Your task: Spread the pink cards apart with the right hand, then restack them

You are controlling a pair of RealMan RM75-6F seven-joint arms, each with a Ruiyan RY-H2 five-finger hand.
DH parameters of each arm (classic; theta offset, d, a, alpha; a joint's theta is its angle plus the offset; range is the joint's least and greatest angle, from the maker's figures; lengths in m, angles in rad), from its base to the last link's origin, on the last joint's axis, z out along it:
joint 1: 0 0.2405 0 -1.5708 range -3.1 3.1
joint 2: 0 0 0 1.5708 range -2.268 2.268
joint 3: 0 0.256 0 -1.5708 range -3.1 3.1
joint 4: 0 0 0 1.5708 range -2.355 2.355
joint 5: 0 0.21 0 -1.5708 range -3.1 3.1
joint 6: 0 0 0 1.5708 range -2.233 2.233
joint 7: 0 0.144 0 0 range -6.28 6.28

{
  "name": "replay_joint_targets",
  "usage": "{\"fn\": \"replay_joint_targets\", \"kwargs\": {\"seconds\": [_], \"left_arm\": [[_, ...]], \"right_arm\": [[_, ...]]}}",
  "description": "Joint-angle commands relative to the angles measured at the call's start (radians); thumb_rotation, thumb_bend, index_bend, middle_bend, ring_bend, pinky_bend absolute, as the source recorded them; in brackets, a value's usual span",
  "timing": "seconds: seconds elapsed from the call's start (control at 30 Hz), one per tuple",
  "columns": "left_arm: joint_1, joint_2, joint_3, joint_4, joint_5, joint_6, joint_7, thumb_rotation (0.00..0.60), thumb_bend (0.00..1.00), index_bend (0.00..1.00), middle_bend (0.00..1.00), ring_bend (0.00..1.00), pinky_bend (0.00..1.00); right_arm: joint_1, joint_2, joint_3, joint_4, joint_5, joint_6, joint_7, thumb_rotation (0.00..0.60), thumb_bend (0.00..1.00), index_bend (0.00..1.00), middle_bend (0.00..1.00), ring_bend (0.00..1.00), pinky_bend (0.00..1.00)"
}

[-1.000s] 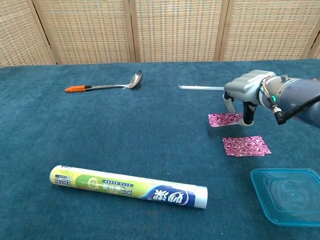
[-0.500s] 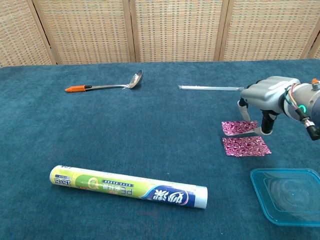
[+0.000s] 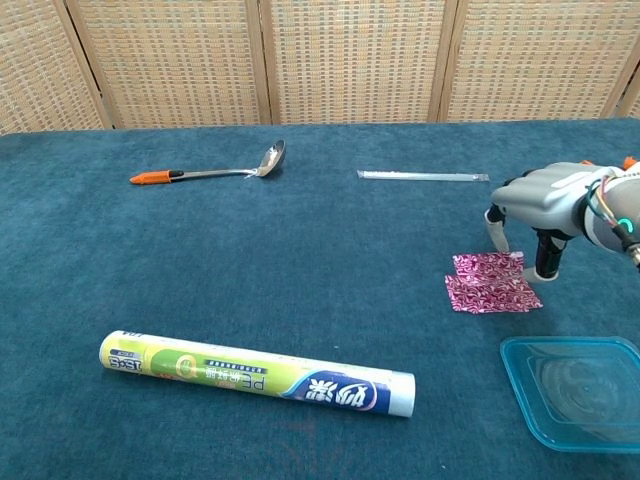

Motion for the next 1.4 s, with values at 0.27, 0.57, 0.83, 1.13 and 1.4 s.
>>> {"fn": "replay_joint_targets", "kwargs": {"seconds": [0.27, 0.57, 0.83, 1.13, 1.4], "left_arm": [[0.001, 0.0, 0.001, -0.002, 0.0, 0.002, 0.002, 0.6, 0.14, 0.07, 0.0, 0.0, 0.0], [0.001, -0.001, 0.001, 0.001, -0.004, 0.0, 0.002, 0.6, 0.14, 0.07, 0.0, 0.0, 0.0], [0.002, -0.001, 0.001, -0.004, -0.006, 0.001, 0.006, 0.6, 0.14, 0.07, 0.0, 0.0, 0.0], [0.002, 0.0, 0.0, -0.006, -0.005, 0.003, 0.009, 0.6, 0.14, 0.07, 0.0, 0.0, 0.0], [0.004, 0.001, -0.003, -0.012, -0.005, 0.012, 0.018, 0.6, 0.14, 0.07, 0.0, 0.0, 0.0]], "right_arm": [[-0.002, 0.0, 0.001, -0.004, -0.013, -0.004, 0.003, 0.6, 0.28, 0.42, 0.2, 0.0, 0.0], [-0.004, -0.002, 0.0, 0.011, -0.006, -0.015, 0.003, 0.6, 0.24, 0.38, 0.18, 0.0, 0.0], [-0.006, 0.007, -0.001, 0.018, -0.005, -0.023, 0.004, 0.6, 0.21, 0.35, 0.16, 0.0, 0.0], [-0.011, 0.02, -0.001, 0.015, -0.011, -0.021, 0.01, 0.6, 0.18, 0.32, 0.15, 0.0, 0.0], [-0.031, 0.065, 0.018, -0.014, -0.078, 0.009, 0.065, 0.6, 0.19, 0.31, 0.15, 0.0, 0.0]]}}
